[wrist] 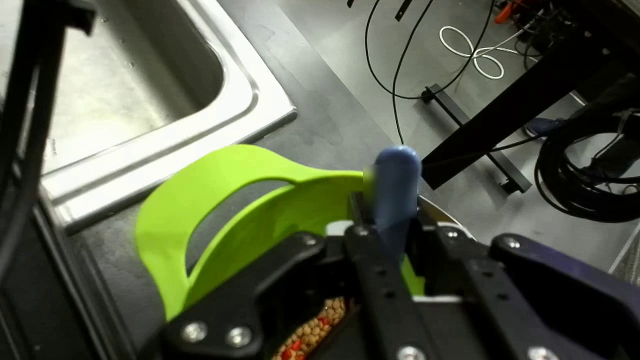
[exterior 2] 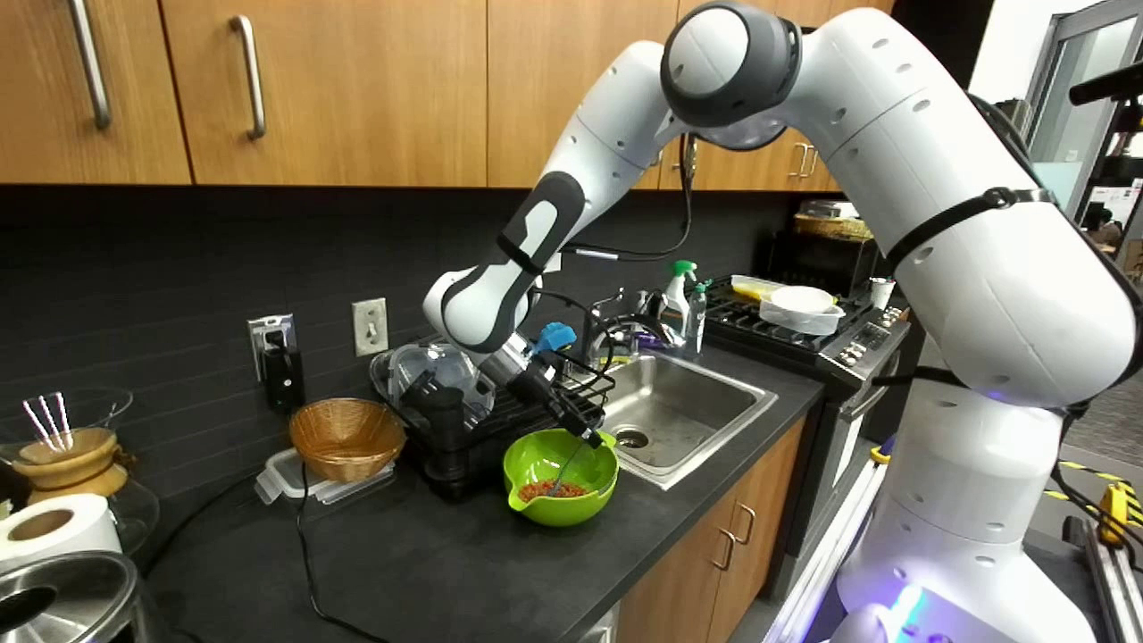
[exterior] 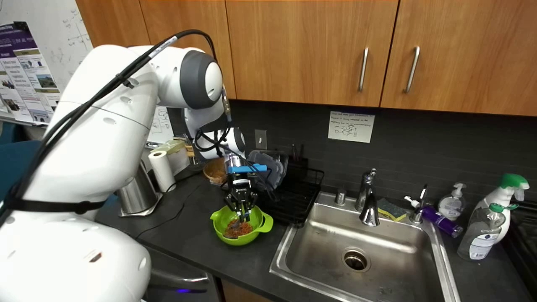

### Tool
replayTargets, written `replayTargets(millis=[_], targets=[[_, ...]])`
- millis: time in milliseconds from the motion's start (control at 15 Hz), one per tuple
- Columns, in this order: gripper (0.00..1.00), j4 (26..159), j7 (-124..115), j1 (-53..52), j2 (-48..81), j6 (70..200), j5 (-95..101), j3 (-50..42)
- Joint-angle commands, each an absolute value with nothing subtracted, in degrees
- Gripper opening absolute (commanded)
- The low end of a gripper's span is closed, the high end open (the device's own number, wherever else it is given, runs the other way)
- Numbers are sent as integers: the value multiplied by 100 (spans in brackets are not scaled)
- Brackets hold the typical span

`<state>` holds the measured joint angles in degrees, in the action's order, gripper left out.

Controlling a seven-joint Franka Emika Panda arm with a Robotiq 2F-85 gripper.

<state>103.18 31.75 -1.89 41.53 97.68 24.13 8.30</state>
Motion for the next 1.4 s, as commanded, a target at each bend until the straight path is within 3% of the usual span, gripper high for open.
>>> replayTargets(millis=[0,1333], targets=[[5,10451,3246,-91,3985,9898,2382,735],[5,10641,3205,-243,4058,9978,2594,722]])
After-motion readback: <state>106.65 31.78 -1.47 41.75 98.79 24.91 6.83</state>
